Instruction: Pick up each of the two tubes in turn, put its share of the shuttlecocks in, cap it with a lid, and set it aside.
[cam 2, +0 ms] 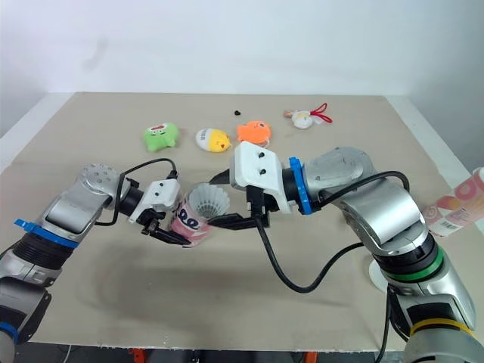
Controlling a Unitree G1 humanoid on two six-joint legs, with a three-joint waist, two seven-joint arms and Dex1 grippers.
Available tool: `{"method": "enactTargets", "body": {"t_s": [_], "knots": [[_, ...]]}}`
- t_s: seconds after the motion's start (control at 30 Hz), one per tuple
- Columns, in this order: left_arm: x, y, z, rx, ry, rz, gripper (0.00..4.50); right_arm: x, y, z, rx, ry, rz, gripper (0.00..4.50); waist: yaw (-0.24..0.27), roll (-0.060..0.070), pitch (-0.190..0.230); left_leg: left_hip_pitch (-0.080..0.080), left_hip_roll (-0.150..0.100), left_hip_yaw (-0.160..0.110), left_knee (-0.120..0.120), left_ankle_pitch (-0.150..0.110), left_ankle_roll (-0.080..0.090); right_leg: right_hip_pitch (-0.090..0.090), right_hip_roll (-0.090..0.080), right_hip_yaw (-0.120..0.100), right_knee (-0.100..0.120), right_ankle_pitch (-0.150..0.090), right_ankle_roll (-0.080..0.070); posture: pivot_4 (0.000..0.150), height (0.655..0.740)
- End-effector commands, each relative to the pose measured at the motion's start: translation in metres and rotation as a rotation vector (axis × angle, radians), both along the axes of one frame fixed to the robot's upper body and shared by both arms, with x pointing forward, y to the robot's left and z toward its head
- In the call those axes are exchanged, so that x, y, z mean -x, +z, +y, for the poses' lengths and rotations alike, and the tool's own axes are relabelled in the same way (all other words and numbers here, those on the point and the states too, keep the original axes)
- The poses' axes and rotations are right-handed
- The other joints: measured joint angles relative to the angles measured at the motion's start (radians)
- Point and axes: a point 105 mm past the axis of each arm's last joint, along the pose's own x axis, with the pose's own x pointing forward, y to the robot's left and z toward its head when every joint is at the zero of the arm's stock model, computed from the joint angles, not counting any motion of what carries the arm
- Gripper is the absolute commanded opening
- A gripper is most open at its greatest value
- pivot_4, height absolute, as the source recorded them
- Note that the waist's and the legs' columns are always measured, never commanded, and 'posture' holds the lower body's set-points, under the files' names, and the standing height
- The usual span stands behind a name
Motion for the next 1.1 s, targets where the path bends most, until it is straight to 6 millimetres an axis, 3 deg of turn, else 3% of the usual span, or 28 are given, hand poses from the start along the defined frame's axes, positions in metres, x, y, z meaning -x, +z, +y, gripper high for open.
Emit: {"method": "enactTargets", "body": {"t_s": [0.03,0.2,0.33,0.47,0.73,0.93,1.1], "knots": [[0.005,-0.015,0.001,-0.042,0.007,0.046,2.83,0.007,0.03,-0.017,-0.106,0.002,0.022,3.78,0.001,0.0,0.0,0.0,0.0,0.0,0.0,0.0,0.0,0.0,0.0,0.0,0.0,0.001,0.001,0.15,0.74],[0.006,-0.016,0.001,-0.036,0.009,0.048,2.83,0.016,0.035,-0.046,-0.189,-0.089,0.072,3.78,0.001,0.0,0.0,0.0,-0.001,-0.001,0.0,0.0,0.0,0.0,-0.001,-0.001,-0.001,0.001,0.0,0.15,0.74],[0.008,-0.018,0.001,-0.032,0.011,0.05,2.83,0.006,0.031,-0.088,-0.262,-0.373,0.02,3.78,0.003,0.0,0.0,-0.001,-0.001,-0.002,-0.001,0.0,0.0,0.0,-0.001,-0.002,0.0,0.0,0.001,0.15,0.74],[0.011,-0.019,0.001,-0.031,0.008,0.056,2.83,0.003,0.011,-0.151,-0.283,-0.764,-0.032,3.78,0.007,-0.001,-0.001,-0.001,-0.001,-0.002,-0.001,0.0,0.0,0.001,-0.001,-0.002,-0.001,-0.002,0.004,0.15,0.74],[0.008,-0.02,-0.009,-0.027,-0.028,0.054,2.83,0.04,-0.035,-0.24,-0.247,-1.213,-0.017,3.78,0.006,0.0,-0.003,0.001,-0.004,-0.002,-0.001,-0.001,0.0,0.003,-0.001,-0.001,-0.001,-0.003,0.005,0.15,0.74],[0.005,-0.019,-0.013,-0.026,-0.036,0.05,2.83,0.048,-0.072,-0.272,-0.213,-1.357,0.05,3.78,0.005,0.001,-0.003,0.005,-0.006,0.0,0.0,-0.001,0.0,0.005,-0.007,0.003,-0.001,-0.003,0.005,0.15,0.74],[0.003,-0.02,-0.012,-0.026,-0.031,0.049,2.83,0.031,-0.099,-0.294,-0.225,-1.457,0.082,3.78,0.004,-0.001,-0.004,0.006,-0.009,0.004,0.0,-0.001,0.0,0.006,-0.012,0.004,-0.002,-0.004,0.007,0.15,0.74]]}}
